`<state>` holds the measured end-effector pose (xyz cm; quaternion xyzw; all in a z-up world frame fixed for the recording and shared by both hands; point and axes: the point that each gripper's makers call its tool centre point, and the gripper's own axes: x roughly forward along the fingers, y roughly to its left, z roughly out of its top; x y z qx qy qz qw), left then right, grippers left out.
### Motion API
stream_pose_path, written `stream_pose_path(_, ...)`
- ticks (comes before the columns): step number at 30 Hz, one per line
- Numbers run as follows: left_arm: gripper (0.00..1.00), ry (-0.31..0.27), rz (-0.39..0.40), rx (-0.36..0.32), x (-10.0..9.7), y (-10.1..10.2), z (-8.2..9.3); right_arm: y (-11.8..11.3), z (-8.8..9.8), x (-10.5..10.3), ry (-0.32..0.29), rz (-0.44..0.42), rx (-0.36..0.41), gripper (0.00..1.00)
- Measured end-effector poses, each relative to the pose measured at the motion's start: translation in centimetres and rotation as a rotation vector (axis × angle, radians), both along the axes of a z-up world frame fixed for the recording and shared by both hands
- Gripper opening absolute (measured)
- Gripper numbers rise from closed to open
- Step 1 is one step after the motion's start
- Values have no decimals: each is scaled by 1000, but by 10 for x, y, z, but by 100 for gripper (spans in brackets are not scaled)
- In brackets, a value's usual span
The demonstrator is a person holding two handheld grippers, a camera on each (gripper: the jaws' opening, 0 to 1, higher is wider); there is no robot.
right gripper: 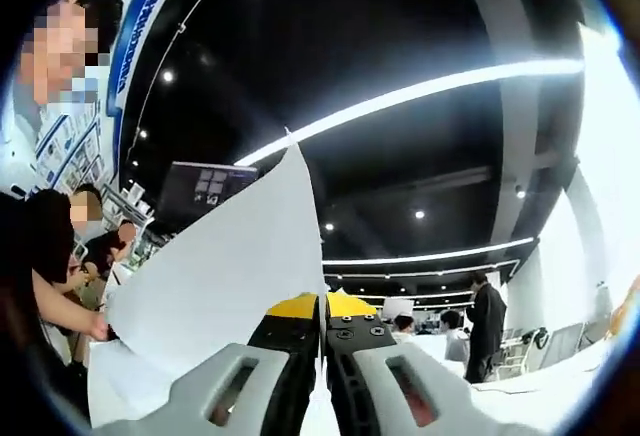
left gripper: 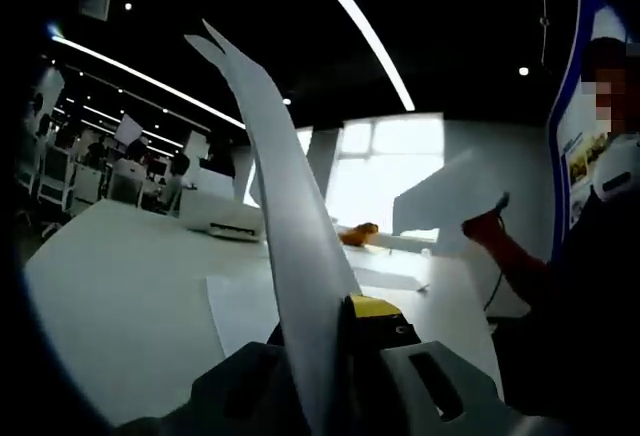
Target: Organize the stack of printing papers by aligning and flattening the scattered papers on the table
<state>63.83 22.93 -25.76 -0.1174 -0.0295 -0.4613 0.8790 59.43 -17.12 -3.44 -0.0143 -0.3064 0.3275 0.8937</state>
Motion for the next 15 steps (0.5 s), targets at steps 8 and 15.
stream_pose_path(8, 7, -1, 0, -2, 0, 0, 1, 14, 20, -17, -51, 58, -84, 0)
stream_pose_path(15, 7, -2, -2, 0, 0, 0, 0, 33, 22, -24, -72, 83, -161, 0)
